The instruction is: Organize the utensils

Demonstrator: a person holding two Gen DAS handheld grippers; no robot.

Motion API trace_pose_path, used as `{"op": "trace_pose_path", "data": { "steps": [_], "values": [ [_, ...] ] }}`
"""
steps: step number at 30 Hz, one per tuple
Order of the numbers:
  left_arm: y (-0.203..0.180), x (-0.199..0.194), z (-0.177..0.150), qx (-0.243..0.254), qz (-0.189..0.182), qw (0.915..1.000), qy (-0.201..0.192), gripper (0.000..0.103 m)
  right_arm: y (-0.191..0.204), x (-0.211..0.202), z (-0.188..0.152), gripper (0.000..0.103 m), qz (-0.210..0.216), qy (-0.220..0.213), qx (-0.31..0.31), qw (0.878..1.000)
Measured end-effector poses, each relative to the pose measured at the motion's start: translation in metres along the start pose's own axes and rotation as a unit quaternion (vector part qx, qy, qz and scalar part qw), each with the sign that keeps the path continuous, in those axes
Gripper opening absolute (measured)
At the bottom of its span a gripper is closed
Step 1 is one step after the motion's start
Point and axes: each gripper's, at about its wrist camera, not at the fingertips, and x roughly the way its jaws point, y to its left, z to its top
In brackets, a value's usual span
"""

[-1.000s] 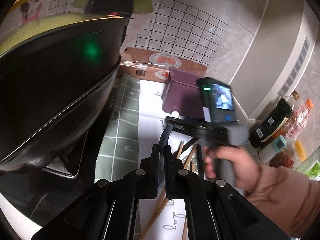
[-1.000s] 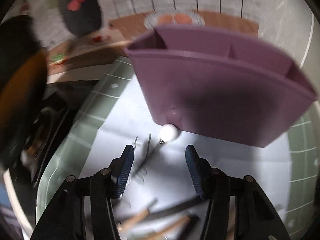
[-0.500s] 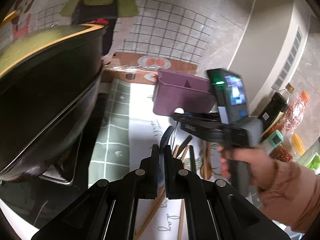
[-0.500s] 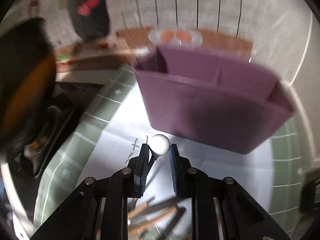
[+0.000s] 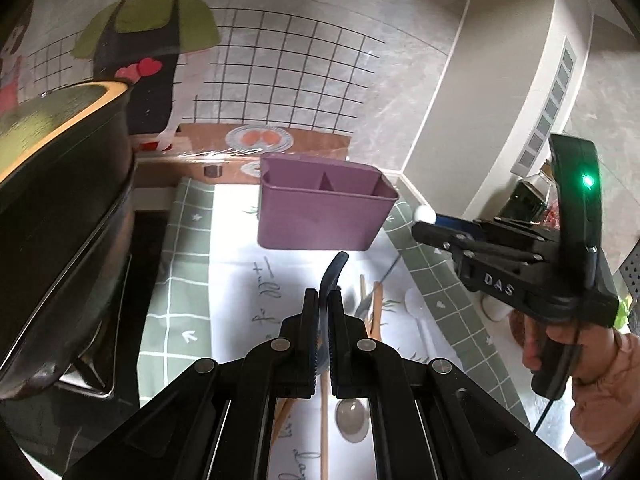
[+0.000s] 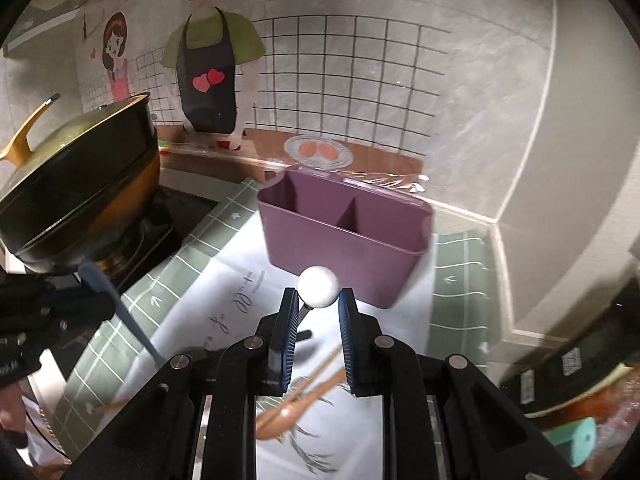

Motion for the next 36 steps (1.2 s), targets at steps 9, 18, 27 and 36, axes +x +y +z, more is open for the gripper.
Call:
{"op": "trace_pose_path", "data": {
  "steps": [9, 18, 27, 36],
  "values": [
    [-0.025, -0.013, 0.037, 0.041, -0.008, 0.9986, -0.034, 0.004, -0.005, -0.044, 0.012, 0.018, -0.012, -0.038, -0.015, 0.999],
    [-0.052, -0.048, 0.131, 0.084, 0.001, 0.9895, -0.118, 0.004, -0.015, -0.108, 0.097, 0.018, -0.073, -0.136, -0.053, 0.987],
    [-0.063, -0.029, 0.200, 0.087, 0.000, 0.9848, -0.151, 0.004, -0.041, -0.106, 0.158, 0.018, -0.126, -0.161, -0.062, 0.977],
    [-0.034, 0.084, 0.189, 0.045, 0.017, 0.9959, -0.076, 0.004, -0.065, 0.008, 0.137, 0.018, -0.094, -0.074, -0.039, 0.992]
  ]
}}
